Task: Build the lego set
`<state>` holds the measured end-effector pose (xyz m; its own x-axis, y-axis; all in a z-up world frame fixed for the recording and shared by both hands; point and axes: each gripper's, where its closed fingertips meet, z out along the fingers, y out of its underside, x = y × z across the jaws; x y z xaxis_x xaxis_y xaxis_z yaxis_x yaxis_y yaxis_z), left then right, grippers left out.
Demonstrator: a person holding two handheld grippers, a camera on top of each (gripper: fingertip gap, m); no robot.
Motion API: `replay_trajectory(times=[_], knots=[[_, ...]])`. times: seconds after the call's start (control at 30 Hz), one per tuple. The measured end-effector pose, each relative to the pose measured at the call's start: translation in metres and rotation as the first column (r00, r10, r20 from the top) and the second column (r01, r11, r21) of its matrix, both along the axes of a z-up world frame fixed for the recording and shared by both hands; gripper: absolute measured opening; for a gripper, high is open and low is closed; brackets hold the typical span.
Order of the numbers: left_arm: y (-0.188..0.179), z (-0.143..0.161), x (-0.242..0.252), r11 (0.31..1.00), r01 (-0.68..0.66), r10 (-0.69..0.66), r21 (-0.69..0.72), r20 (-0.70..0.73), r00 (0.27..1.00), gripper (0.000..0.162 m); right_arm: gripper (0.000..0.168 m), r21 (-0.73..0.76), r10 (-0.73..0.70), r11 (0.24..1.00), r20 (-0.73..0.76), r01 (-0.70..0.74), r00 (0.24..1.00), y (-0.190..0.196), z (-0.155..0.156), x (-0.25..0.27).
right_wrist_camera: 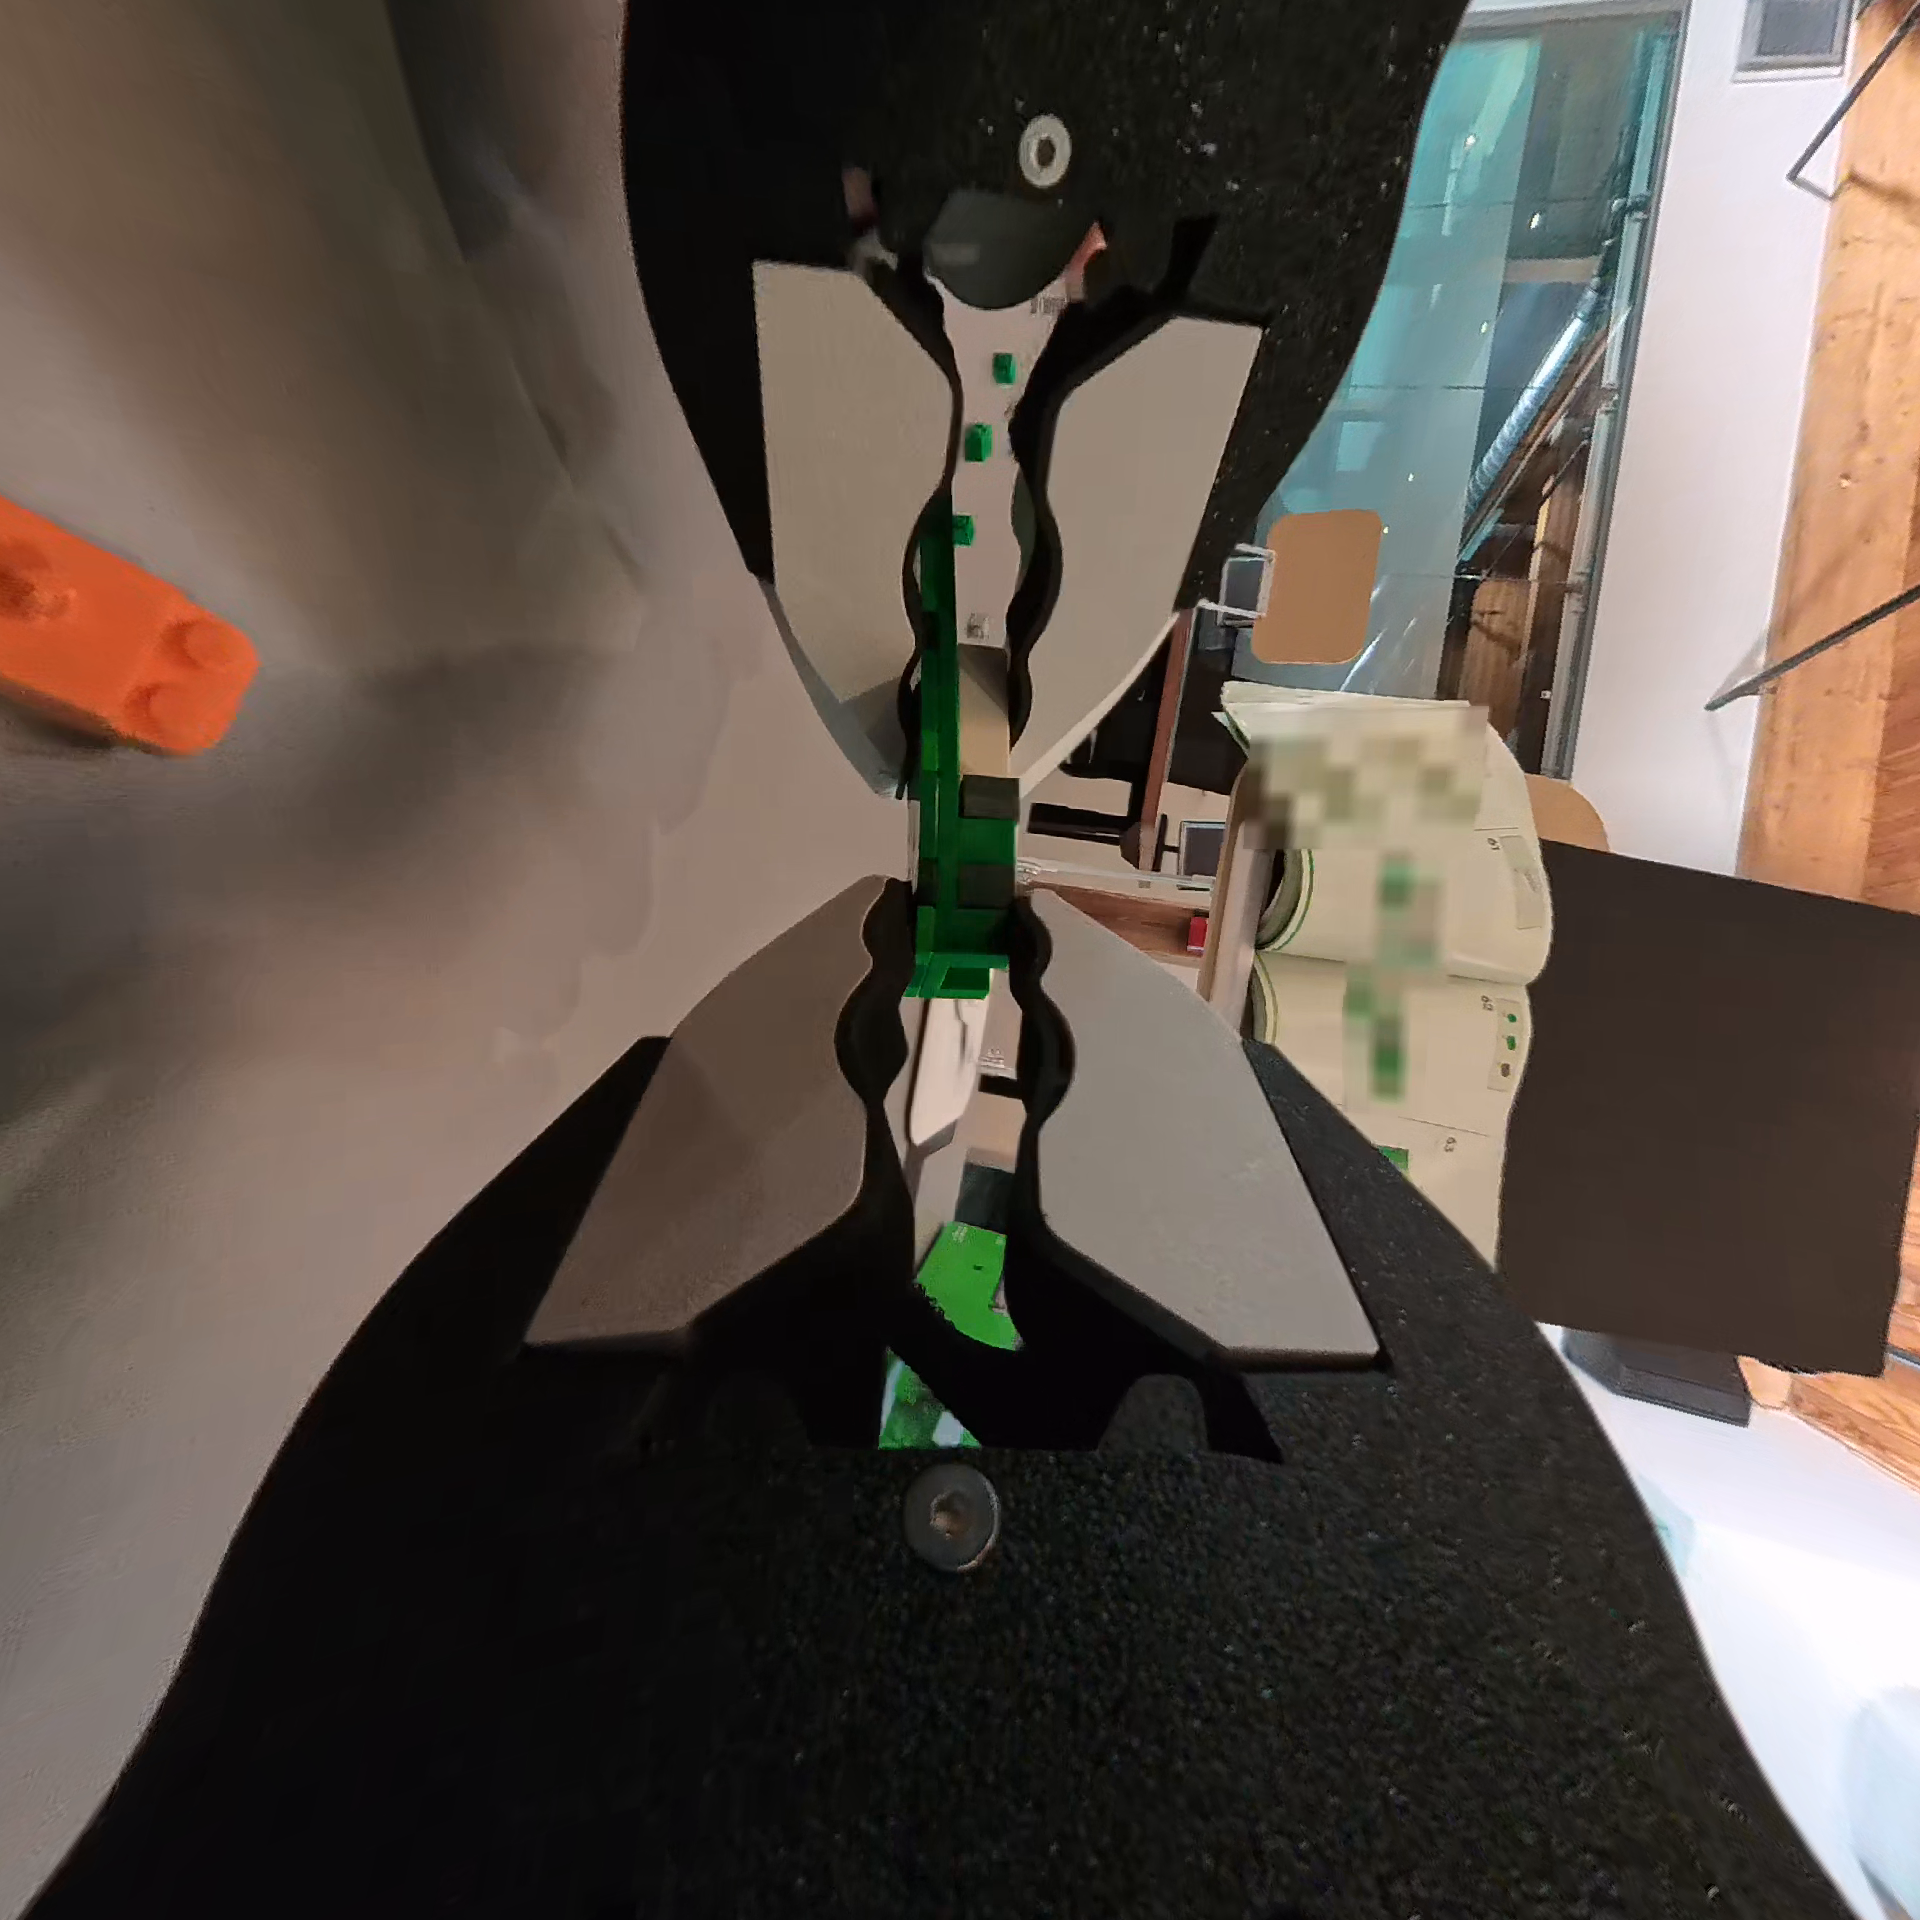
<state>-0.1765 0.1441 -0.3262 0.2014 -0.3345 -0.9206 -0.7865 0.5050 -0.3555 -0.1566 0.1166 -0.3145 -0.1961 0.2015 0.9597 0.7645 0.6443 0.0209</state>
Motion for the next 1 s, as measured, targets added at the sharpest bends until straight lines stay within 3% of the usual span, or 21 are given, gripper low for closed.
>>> replay_trajectory(times=[0.13, 0.23, 0.37, 0.6, 0.77, 0.87, 0.9, 0.97, 1.0], knots=[[0.001, -0.004, 0.0, 1.0, -0.001, 0.001, -0.012, -0.015, 1.0, 0.017, 0.018, 0.005, -0.005, 1.0, 0.001, 0.005, 1.0, 0.001, -0.004, 0.0], [0.003, -0.006, 0.0, 0.999, -0.008, 0.008, -0.041, -0.006, 1.0, 0.017, 0.019, -0.057, -0.004, 0.998, -0.115, -0.002, 0.993, 0.002, -0.002, -0.001], [0.009, -0.015, -0.005, 0.993, -0.036, 0.035, -0.11, -0.014, 0.999, 0.017, 0.043, -0.096, -0.011, 0.995, -0.158, -0.004, 0.987, 0.002, -0.003, -0.004], [0.006, -0.016, -0.002, 0.992, -0.024, 0.023, -0.122, -0.016, 1.0, 0.017, 0.019, -0.075, 0.006, 0.997, -0.062, -0.011, 0.998, 0.006, -0.013, -0.013], [0.006, -0.022, -0.002, 0.994, -0.028, 0.02, -0.104, -0.076, 0.997, 0.017, 0.017, -0.067, 0.015, 0.998, 0.031, -0.013, 0.999, 0.005, -0.021, -0.01], [0.008, -0.023, -0.004, 0.993, -0.025, 0.017, -0.114, -0.071, 0.997, 0.017, 0.018, -0.124, 0.019, 0.992, -0.066, -0.027, 0.998, 0.006, -0.019, -0.013], [0.008, -0.019, -0.004, 0.994, -0.026, 0.021, -0.107, -0.045, 0.999, 0.017, 0.023, -0.099, 0.03, 0.994, -0.126, -0.043, 0.992, 0.006, -0.011, -0.014], [0.011, -0.017, -0.009, 0.995, -0.041, 0.037, -0.09, -0.048, 0.998, 0.017, 0.049, -0.108, 0.036, 0.992, -0.259, -0.066, 0.965, 0.005, 0.005, -0.01], [0.014, -0.017, -0.012, 0.998, -0.05, 0.047, -0.042, -0.073, 0.996, 0.017, 0.052, -0.125, 0.016, 0.99, -0.358, -0.065, 0.934, 0.007, 0.016, -0.005]])
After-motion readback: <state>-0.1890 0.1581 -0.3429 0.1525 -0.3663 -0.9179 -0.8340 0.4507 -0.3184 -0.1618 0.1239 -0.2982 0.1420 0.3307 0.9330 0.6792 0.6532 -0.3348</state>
